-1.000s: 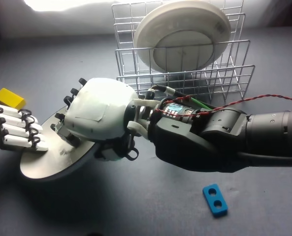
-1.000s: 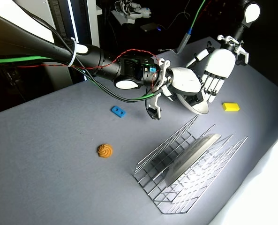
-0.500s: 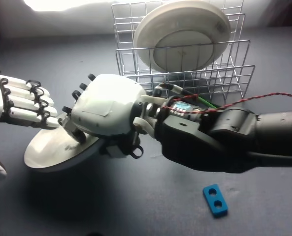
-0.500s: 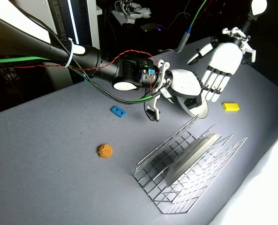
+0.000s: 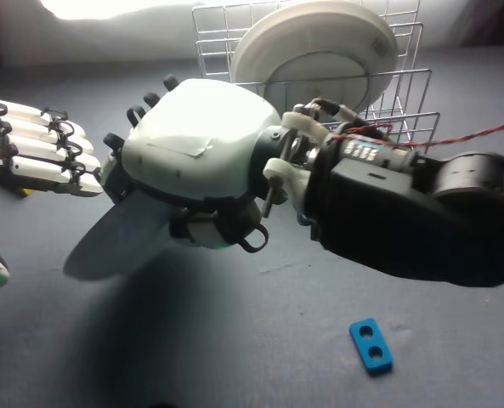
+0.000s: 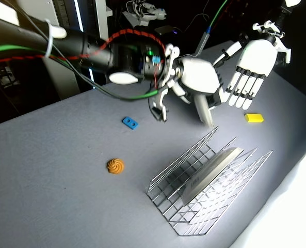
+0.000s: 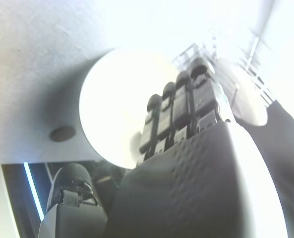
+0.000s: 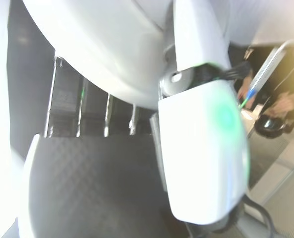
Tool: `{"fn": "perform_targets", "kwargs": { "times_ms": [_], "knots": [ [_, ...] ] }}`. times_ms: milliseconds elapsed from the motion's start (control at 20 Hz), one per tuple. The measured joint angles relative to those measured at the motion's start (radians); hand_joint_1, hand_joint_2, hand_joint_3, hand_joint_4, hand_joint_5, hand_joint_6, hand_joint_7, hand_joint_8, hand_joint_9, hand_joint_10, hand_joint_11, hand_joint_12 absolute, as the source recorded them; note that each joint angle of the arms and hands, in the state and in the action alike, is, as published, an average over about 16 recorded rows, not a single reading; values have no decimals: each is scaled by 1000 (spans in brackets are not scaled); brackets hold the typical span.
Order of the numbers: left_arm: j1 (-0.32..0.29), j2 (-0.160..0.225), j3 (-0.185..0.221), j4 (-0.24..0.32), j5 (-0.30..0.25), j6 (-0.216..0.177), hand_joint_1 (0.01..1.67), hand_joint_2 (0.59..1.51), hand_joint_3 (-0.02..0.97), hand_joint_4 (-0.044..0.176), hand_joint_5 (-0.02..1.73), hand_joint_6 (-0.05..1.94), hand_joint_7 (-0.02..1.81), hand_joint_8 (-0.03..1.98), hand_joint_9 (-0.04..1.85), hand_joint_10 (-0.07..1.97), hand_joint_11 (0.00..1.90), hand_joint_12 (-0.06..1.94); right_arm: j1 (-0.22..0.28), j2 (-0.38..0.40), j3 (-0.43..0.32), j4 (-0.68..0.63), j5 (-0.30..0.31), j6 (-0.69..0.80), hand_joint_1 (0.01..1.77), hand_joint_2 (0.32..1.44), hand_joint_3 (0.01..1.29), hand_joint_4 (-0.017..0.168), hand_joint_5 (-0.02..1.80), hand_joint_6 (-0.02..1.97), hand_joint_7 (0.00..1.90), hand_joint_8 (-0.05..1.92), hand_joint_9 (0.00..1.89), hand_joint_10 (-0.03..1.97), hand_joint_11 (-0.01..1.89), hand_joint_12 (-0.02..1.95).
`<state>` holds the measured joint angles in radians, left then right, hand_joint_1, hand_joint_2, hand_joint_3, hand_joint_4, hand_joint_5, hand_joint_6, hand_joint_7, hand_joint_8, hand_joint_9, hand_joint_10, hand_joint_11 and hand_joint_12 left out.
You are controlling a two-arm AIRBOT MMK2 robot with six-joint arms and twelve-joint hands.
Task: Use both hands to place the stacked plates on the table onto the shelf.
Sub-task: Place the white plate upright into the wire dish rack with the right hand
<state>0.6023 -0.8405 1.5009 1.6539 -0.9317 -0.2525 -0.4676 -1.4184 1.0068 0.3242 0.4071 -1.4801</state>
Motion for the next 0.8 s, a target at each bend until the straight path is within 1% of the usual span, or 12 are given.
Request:
{"fn": "perform_targets", "kwargs": {
  "times_ms": [300, 550, 650, 800],
  "knots": [
    [-16, 7, 0, 15, -4, -7, 18, 1087, 15, 7, 81, 20, 71, 17, 52, 9, 29, 81, 81, 135, -160, 75, -14, -7, 1353, 991, 15, -5, 898, 1001, 1021, 889, 925, 1233, 799, 1401],
    [-15, 10, 0, 23, -4, -7, 17, 1088, 14, 7, 82, 21, 67, 17, 51, 8, 26, 80, 148, 249, -255, 136, -50, -3, 1356, 997, 14, -7, 885, 1018, 1006, 911, 913, 1239, 800, 1372],
    [-15, 10, 0, 25, -3, -7, 18, 1088, 14, 7, 83, 21, 66, 17, 50, 8, 25, 80, 175, 292, -281, 117, -71, 41, 1356, 999, 14, -7, 881, 1017, 1001, 921, 913, 1246, 801, 1377],
    [-14, 10, 0, 27, -3, -7, 18, 1086, 15, 7, 83, 20, 64, 17, 49, 9, 23, 83, 215, 347, -300, 32, -100, 175, 1356, 1000, 15, -8, 875, 1016, 991, 929, 914, 1252, 797, 1386]
  ]
}}
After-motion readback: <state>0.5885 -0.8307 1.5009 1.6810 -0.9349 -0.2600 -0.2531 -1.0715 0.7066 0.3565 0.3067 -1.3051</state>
